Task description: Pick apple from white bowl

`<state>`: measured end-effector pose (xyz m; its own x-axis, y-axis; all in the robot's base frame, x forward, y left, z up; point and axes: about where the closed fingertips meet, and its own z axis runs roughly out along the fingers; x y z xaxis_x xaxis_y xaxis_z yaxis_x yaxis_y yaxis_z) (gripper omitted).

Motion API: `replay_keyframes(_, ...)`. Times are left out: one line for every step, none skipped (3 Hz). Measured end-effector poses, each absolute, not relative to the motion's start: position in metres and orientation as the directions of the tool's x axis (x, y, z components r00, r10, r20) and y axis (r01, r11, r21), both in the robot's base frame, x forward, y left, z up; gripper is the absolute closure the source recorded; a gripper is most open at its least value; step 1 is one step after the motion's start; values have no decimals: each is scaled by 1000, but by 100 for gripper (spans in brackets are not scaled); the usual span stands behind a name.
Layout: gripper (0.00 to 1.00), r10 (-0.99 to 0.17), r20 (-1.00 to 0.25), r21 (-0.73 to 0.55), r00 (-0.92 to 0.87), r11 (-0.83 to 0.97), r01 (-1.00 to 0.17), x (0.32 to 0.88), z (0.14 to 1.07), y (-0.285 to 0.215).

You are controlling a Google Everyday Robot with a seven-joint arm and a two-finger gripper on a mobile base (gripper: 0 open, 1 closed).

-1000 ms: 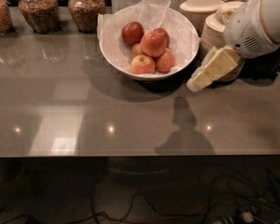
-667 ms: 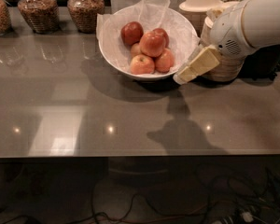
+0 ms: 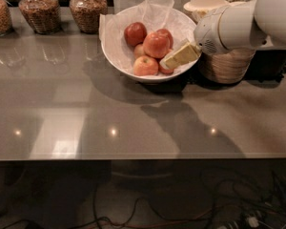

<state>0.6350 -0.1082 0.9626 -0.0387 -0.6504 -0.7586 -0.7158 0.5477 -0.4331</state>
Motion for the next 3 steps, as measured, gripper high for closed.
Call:
replay_keyframes(15,-625,-780,-412,-31,550,-726,658,950,-89)
replay_keyframes(15,-607,-794,-384,-32,541,-748,674,936,-71)
replay_keyframes(17,-598,-801,-358,-38,528,-770,683,925,-55)
